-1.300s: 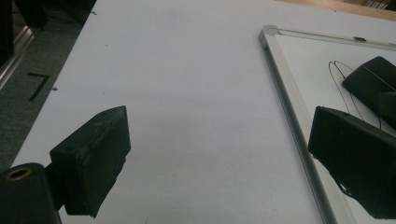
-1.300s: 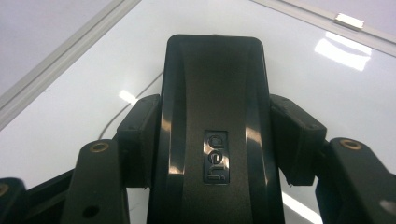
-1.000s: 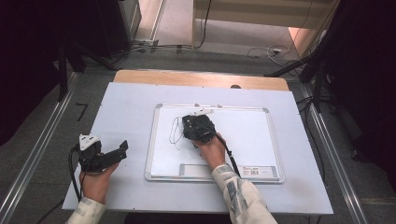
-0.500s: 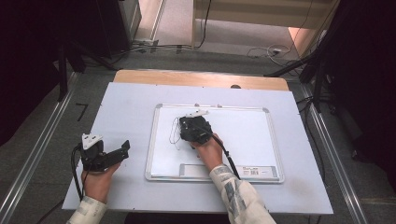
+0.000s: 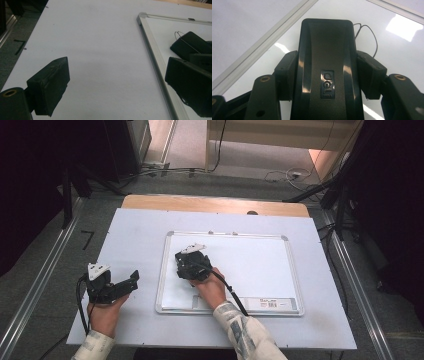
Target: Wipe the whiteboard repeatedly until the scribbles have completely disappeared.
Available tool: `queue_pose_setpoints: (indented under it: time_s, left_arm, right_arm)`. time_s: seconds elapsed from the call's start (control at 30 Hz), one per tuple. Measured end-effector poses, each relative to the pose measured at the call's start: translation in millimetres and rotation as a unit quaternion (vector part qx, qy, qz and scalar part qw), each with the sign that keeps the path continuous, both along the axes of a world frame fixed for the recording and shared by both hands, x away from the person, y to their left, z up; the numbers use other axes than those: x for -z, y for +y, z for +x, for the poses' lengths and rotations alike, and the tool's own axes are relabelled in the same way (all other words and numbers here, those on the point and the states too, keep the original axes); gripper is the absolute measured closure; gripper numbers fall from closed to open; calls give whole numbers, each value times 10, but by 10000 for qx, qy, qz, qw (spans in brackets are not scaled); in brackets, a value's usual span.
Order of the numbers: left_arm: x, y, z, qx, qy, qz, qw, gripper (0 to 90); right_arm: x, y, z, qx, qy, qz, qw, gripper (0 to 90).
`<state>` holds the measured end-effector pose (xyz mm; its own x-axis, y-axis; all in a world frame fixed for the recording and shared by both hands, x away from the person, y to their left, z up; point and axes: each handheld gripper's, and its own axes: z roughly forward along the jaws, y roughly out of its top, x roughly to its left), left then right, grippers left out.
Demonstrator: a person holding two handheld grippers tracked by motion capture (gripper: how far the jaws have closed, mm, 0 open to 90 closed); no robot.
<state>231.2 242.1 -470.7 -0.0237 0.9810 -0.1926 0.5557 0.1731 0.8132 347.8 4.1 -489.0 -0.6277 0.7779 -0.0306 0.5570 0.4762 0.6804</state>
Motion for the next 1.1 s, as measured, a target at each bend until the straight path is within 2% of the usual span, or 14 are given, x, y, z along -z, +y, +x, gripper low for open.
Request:
queue_pose_setpoints:
  time_s: [0.23,0.5,0.83,1.1]
  left_arm:
    - [-3,-3,0,17,-12,-2,10000,62]
    - [-1,24,-17,-28,-15,-18,10000,62]
    - [3,47,-28,-41,6,-25,10000,62]
    - [7,38,-20,-45,-10,-31,10000,62]
  right_arm:
    - [3,121,23,-32,-22,13,10000,376]
    - [0,147,178,26,-15,62,10000,374]
    - [-12,-36,444,346,-19,76,9994,374]
    - [-19,-148,451,445,-25,8,9990,374]
